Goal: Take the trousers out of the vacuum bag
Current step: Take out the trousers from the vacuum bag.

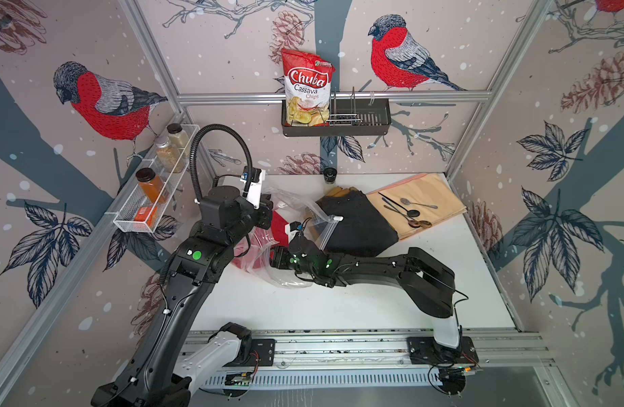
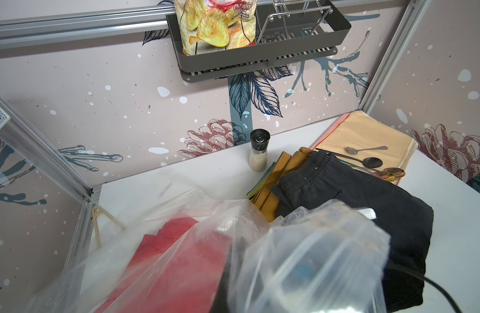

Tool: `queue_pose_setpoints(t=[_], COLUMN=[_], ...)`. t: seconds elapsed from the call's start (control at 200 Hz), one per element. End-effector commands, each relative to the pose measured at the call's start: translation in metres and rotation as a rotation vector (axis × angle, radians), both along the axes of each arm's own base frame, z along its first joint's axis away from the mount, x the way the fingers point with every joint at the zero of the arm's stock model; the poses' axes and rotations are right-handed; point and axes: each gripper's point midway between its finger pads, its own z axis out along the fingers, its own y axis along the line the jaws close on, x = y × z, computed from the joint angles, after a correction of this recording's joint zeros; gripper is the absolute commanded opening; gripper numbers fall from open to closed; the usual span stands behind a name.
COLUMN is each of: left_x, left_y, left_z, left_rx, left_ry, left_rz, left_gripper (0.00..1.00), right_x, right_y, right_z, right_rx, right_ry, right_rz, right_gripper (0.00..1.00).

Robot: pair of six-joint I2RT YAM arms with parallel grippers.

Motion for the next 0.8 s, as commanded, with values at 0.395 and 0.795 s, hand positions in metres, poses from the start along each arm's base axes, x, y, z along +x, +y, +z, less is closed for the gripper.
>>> queue_pose_setpoints(t=[0.395,0.795], left_x=[-0.019,-0.023], left_y=[-0.028,-0.03], left_z=[-0.02,-0.021], left_rx=[-0.06,-0.063], left_ry=[0.02,-0.001], left_rz=[-0.182,-0.205], left_gripper=[0.0,0.0], right_x=[0.021,0.02], right_y=[0.006,0.008], right_z=[-0.041,-0.085], right_rx=[0.082,0.122], right_ry=[0.229,0.375], right_rz=[-0.03,-0.06], right_gripper=[0.62,0.63])
